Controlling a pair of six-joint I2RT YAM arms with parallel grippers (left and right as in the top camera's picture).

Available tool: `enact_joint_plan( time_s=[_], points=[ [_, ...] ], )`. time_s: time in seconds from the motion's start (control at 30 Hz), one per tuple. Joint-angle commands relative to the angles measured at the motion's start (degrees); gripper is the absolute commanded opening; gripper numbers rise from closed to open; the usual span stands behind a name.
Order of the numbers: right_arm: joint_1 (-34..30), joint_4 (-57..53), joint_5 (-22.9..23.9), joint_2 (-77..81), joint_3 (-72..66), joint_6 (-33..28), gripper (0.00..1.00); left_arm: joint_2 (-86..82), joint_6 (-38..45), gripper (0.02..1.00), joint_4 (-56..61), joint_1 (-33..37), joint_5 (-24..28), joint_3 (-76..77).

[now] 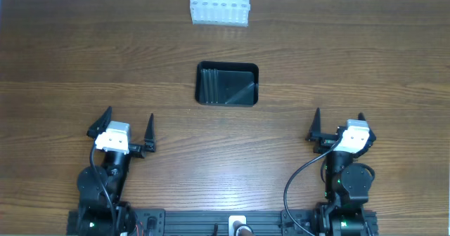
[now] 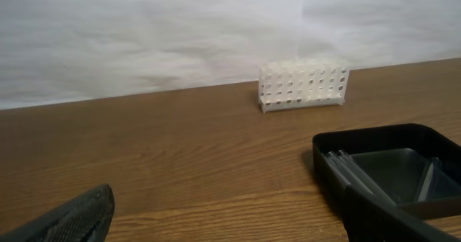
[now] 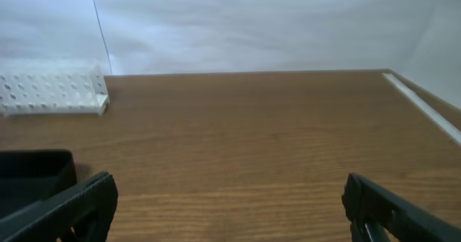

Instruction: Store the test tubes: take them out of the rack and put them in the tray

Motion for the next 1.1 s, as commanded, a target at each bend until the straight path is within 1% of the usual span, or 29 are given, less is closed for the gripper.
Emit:
enact_joint_plan(
  time_s=[0.03, 0.17, 0.37, 1.1],
  points=[
    [0.4, 0.1, 0.8, -0.7, -0.3, -0.3, 0.991, -0.2, 0.6, 1.000, -0.2, 0.3, 0.6, -0.3],
    [0.5, -1.7, 1.2, -0.7, -0.3, -0.8, 0.993, -0.2, 0.6, 1.000, -0.2, 0.3, 0.6, -0.3],
    [2.7, -1.6, 1.1, -0.7, -0.3, -1.2, 0.991, -0.2, 0.6, 1.000, -0.2, 0.3, 0.6, -0.3],
    [2.7, -1.7, 1.1, -0.6, -0.3, -1.2, 0.993, -0.2, 0.6, 1.000, -0.2, 0.3, 0.6, -0.3]
  ],
)
